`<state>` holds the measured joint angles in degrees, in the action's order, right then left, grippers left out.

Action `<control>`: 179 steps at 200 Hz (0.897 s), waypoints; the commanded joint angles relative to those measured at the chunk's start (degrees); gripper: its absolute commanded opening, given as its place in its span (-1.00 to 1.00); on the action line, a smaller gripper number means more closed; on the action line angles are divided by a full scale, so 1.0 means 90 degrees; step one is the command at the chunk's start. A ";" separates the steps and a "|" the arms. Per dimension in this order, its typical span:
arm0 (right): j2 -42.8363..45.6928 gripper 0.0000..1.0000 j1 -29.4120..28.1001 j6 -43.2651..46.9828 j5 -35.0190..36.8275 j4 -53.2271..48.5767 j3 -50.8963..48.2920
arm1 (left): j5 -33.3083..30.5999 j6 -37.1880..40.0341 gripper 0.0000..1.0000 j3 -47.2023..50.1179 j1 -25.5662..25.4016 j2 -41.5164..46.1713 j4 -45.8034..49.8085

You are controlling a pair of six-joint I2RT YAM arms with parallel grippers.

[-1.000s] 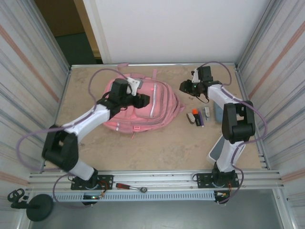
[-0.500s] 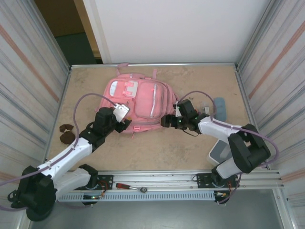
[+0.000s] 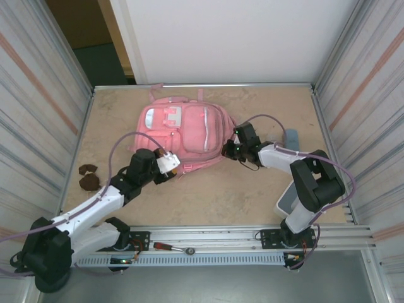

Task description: Pack books, pencil case, and school supplies into a backpack

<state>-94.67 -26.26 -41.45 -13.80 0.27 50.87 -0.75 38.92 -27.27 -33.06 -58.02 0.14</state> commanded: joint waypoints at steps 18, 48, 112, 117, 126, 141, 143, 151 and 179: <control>0.0175 -0.99 0.0337 0.0766 -0.0540 -0.0613 0.0841 | 0.0457 0.1399 0.39 0.0125 -0.0214 -0.0505 0.0079; 0.0056 -0.99 0.0502 0.0962 -0.0727 -0.0836 0.1088 | 0.0306 0.1846 0.31 0.0056 -0.0269 -0.1149 -0.0310; -0.0305 -0.95 0.0622 0.1306 -0.1132 -0.1274 0.1623 | -0.0615 0.2257 -0.08 -0.0211 -0.0286 -0.2555 -0.1322; -0.0351 -0.95 0.0625 0.1345 -0.1173 -0.1324 0.1671 | -0.0718 0.2244 -0.12 -0.0231 -0.0291 -0.2650 -0.1454; -0.0403 -0.94 0.0636 0.1423 -0.1262 -0.1400 0.1735 | -0.0814 0.2229 -0.22 -0.0285 -0.0286 -0.2771 -0.1644; -0.0423 -0.91 0.0680 0.1540 -0.1332 -0.1543 0.1803 | -0.0802 0.2165 -0.33 -0.0372 -0.0286 -0.2905 -0.1811; -0.0424 -0.90 0.0694 0.1554 -0.1336 -0.1568 0.1814 | -0.0782 0.2157 -0.34 -0.0392 -0.0290 -0.2915 -0.1817; -0.0404 -0.88 0.0729 0.1623 -0.1366 -0.1651 0.1844 | -0.0710 0.2123 -0.38 -0.0421 -0.0287 -0.2947 -0.1823; -0.0243 -0.71 0.0964 0.1862 -0.1299 -0.2070 0.1943 | -0.0420 0.1842 -0.75 -0.0503 -0.0277 -0.2879 -0.1686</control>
<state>-98.61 -19.22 -28.80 -22.92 -14.96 65.56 -5.63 57.10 -29.80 -35.44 -83.83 -13.41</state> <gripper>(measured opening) 0.112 0.206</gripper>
